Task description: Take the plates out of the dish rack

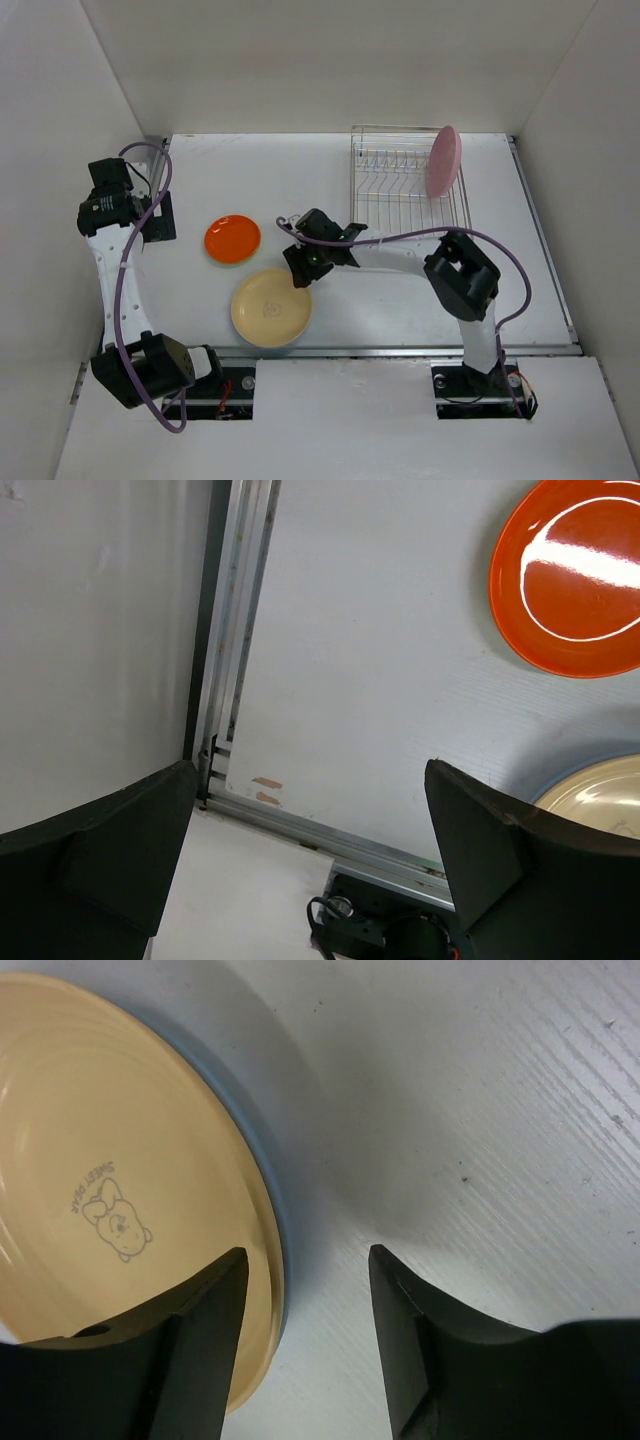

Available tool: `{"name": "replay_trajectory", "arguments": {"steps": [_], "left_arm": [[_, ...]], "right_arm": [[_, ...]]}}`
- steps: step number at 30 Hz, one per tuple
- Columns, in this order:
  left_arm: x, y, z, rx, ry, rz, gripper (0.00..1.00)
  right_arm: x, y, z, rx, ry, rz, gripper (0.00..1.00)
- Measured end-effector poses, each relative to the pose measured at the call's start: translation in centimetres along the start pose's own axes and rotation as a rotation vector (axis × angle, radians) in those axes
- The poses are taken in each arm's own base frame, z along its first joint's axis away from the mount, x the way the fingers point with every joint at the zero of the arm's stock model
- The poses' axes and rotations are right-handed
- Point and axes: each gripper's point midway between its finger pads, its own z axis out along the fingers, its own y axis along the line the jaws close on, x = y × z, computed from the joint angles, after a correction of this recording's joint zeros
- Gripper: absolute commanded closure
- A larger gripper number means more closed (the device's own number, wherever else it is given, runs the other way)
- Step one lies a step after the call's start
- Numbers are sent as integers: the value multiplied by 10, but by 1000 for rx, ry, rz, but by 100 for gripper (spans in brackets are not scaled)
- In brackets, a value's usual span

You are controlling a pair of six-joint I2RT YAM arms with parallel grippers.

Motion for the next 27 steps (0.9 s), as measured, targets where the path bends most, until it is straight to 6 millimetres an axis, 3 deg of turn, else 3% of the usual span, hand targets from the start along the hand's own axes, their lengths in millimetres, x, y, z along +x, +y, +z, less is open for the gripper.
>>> {"name": "replay_trajectory", "arguments": {"steps": [4,8,11,14,17,19,22,24,27], "left_arm": [[0,-1,0,4,-1,0,4],[0,-1,0,7,-1,0,4],[0,-1,0,8,-2,0,4],[0,-2,0,12,-2,0,4],[0,-4,1,21,1,1,4],[2,-5,3,28,10,1,4],[5,-8,9,38,31,4,4],[7,-9,14,43,49,5,4],[10,-11,20,51,72,8,4]], "right_arm": [[1,-2,-2,45,7,-13,38],[-5,-9,-16,117,-14,-15,24],[-30,-15,-53,194,-113,1,17],[-76,-32,-126,285,-304,59,8],[-131,-80,-226,447,-564,178,7],[-159,-126,-297,593,-723,285,5],[-170,-197,-375,816,-852,430,5],[-162,-239,-398,947,-856,508,5],[-149,-292,-397,1096,-781,584,8]]}}
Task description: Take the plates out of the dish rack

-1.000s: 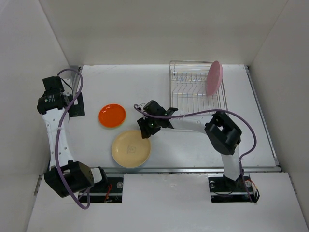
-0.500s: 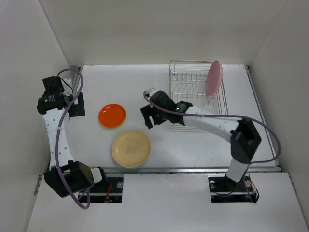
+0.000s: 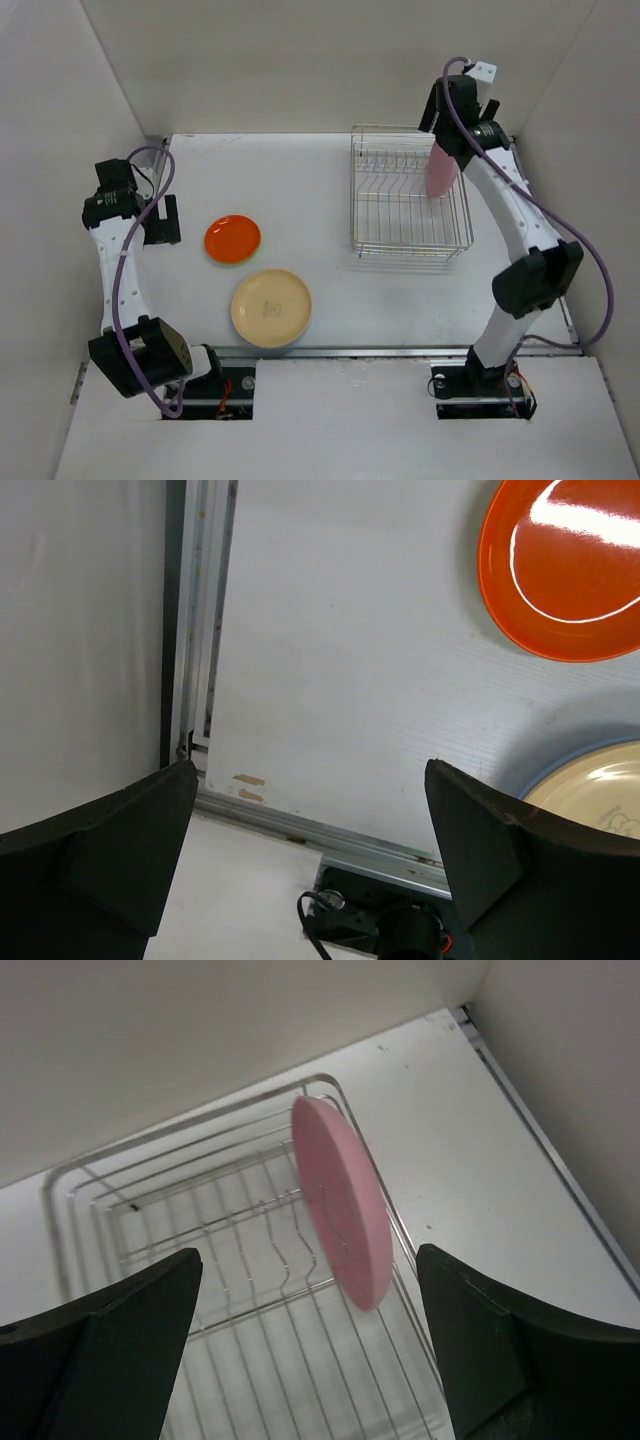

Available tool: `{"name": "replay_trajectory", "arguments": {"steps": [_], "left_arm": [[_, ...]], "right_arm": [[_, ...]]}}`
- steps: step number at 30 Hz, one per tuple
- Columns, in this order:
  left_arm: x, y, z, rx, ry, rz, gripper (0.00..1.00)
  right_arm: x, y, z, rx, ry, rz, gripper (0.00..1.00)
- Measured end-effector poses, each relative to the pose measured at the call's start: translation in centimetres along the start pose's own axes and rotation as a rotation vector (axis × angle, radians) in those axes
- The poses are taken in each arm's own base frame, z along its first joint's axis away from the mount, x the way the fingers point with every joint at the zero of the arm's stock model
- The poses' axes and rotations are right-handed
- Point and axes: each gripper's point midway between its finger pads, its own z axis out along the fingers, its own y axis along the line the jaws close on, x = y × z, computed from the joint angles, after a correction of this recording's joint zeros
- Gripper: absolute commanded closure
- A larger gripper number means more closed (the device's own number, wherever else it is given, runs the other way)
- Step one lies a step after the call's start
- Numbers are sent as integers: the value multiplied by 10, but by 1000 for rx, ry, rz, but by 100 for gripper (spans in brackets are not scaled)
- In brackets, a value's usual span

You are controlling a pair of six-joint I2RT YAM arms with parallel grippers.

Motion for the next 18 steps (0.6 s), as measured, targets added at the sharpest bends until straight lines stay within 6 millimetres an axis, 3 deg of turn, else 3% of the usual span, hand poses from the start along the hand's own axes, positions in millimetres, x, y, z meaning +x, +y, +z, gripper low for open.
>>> {"name": "replay_trajectory", "arguments": {"steps": [4,6,7,8,9,13,18], "left_arm": [[0,0,1,1,6,0,4],[0,0,1,1,6,0,4],[0,0,1,0,6,0,4],[0,0,1,0,6,0,4],[0,0,1,0,6,0,4],[1,0,1,0,7,1,4],[2,-1,2,3,13,1,4]], "right_arm": [[48,-19,60,133,119,-79,19],[77,-29,83,183,187,-123,33],[89,-34,91,203,218,-141,53],[107,-43,101,232,264,-165,53],[114,-48,105,249,284,-177,68],[123,-64,108,300,312,-234,99],[121,-65,104,329,300,-266,100]]}}
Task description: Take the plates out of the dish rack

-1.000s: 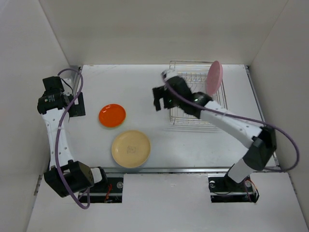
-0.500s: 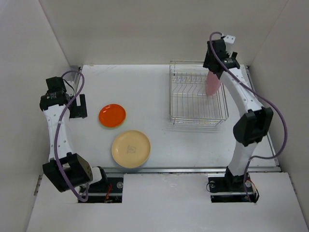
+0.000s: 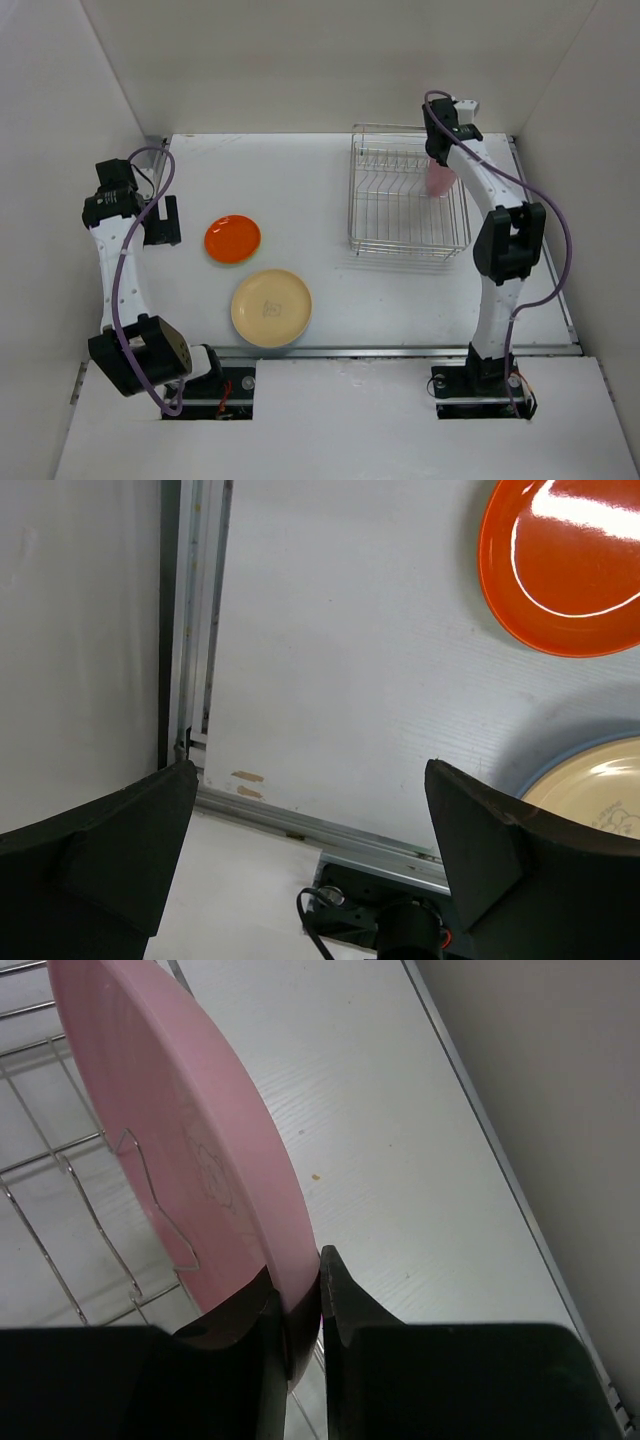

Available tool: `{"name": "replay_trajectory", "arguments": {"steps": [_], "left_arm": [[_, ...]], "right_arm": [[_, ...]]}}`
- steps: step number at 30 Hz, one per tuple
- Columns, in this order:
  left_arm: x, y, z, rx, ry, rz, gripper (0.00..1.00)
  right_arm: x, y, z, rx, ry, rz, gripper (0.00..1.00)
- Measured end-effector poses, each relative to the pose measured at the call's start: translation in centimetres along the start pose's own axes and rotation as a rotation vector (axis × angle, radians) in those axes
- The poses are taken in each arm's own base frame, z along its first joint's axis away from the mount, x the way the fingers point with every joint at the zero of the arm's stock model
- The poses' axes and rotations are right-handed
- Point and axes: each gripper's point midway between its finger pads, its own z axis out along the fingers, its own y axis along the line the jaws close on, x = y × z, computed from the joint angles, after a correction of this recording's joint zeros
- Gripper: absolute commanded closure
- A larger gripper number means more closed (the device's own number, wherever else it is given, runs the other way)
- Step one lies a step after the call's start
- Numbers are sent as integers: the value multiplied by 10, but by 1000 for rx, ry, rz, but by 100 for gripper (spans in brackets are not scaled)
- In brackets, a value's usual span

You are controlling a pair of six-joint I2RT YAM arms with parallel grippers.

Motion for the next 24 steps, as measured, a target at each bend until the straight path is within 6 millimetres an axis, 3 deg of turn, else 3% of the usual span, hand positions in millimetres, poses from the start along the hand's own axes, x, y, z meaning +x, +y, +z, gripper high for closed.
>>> {"name": "replay_trajectory", "arguments": {"steps": [3,6,9,13,16,18,20,22,24], "left_arm": [[2,-1,1,3,12,1,4],[3,-1,1,6,16,1,4],[3,-2,1,10,17,2,4],[3,-2,1,11,17,1,4],[3,-2,2,12,17,1,4],[3,-3,1,15,17,1,4],[3,-4,1,22,15,-1,4],[3,-5,1,28,14,-3,4],[2,-7,2,35,13,-6,4]], "right_arm": [[-4,-2,-11,26,-29,-8,100],[-20,-15,-36,58,-86,-2,100],[-45,-38,-73,74,-169,42,100],[-80,-65,-138,39,-303,150,100],[-93,-73,-185,-26,-380,200,100],[-93,-61,-215,-146,-408,183,100],[-83,-35,-240,-322,-411,126,100],[-60,5,-262,-546,-388,40,100],[-24,46,-279,-750,-338,-67,100]]}}
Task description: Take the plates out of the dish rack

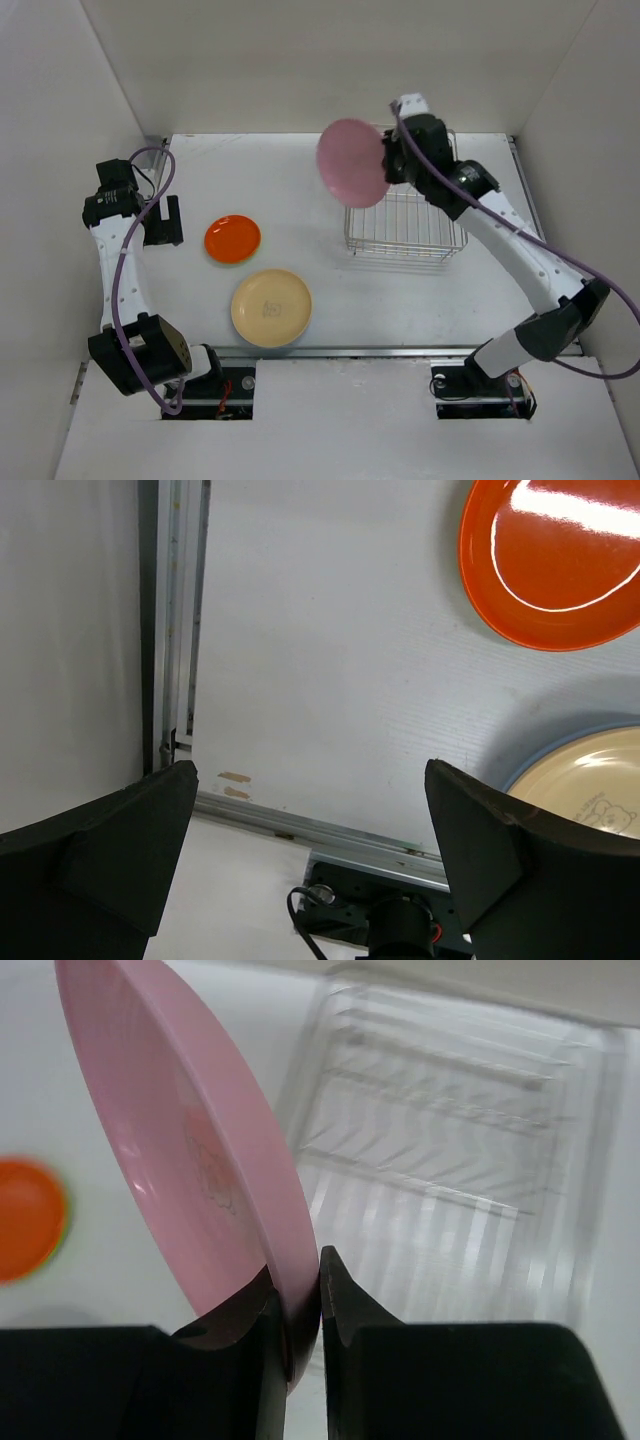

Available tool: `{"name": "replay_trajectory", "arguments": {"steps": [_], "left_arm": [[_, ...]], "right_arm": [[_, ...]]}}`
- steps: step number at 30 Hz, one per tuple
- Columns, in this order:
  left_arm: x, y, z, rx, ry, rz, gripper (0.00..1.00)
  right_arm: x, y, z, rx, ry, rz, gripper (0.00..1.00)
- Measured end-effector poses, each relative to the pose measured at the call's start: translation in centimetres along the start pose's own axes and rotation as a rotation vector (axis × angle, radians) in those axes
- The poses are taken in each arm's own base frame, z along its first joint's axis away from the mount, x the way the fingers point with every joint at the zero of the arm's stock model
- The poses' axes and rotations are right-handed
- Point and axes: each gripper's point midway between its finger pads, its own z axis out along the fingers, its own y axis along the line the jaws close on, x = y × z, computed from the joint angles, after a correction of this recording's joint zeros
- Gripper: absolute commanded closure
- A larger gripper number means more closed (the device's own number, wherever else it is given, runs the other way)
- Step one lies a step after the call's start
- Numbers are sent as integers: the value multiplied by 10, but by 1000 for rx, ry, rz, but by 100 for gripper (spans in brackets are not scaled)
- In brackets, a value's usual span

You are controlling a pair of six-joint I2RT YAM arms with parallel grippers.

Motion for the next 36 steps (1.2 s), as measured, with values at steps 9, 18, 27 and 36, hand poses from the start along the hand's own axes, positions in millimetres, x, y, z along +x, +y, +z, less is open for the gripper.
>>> {"name": "replay_trajectory", "arguments": {"steps": [9,18,27,36], "left_arm": [[1,-2,-1,11,5,-1,4],[1,-3,0,15,4,-3,4],[1,-2,-1,12,5,-3,4],[1,-2,-1,13,5,-3,4]], "right_arm": [[178,156,-12,-656,405,-151,100],[255,227,-11,-895,578,-179,100],[304,238,0,-902,725,-190,36],[294,264,-20,-880,649,-321,33]]}}
